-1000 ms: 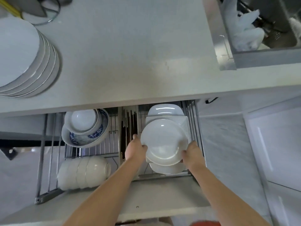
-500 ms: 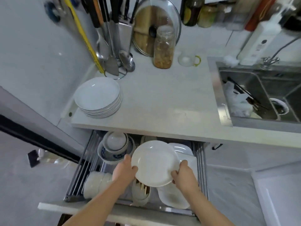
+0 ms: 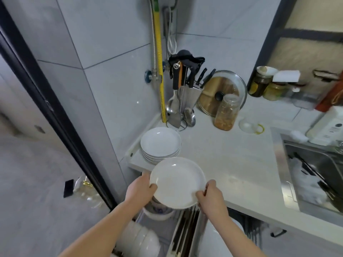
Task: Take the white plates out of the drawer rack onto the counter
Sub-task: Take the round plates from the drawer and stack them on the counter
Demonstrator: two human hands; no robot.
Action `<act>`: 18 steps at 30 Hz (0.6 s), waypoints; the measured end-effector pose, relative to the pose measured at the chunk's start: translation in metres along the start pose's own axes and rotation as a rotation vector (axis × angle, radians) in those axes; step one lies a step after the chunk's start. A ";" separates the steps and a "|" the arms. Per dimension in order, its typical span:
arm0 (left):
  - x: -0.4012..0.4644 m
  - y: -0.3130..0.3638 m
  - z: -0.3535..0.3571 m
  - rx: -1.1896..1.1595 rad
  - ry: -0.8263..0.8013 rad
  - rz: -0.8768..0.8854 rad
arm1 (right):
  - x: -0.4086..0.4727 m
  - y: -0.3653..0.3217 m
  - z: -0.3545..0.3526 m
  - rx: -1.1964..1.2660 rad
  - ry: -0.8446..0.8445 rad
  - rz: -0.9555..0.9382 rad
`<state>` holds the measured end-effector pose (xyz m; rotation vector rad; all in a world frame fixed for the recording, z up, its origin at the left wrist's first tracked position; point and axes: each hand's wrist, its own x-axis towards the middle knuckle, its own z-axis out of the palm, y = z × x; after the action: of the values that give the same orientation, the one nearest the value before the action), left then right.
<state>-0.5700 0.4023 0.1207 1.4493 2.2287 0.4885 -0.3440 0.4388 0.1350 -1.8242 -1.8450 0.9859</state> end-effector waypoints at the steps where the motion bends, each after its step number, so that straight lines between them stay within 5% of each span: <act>1: 0.005 0.002 -0.009 -0.015 0.014 0.007 | 0.006 -0.010 -0.003 0.006 0.009 -0.021; 18: 0.126 0.006 -0.085 0.003 0.082 -0.094 | 0.127 -0.117 0.013 -0.133 0.099 -0.054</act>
<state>-0.6559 0.5154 0.1748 1.3406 2.3499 0.5222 -0.4494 0.5683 0.1799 -1.8519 -1.9292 0.7564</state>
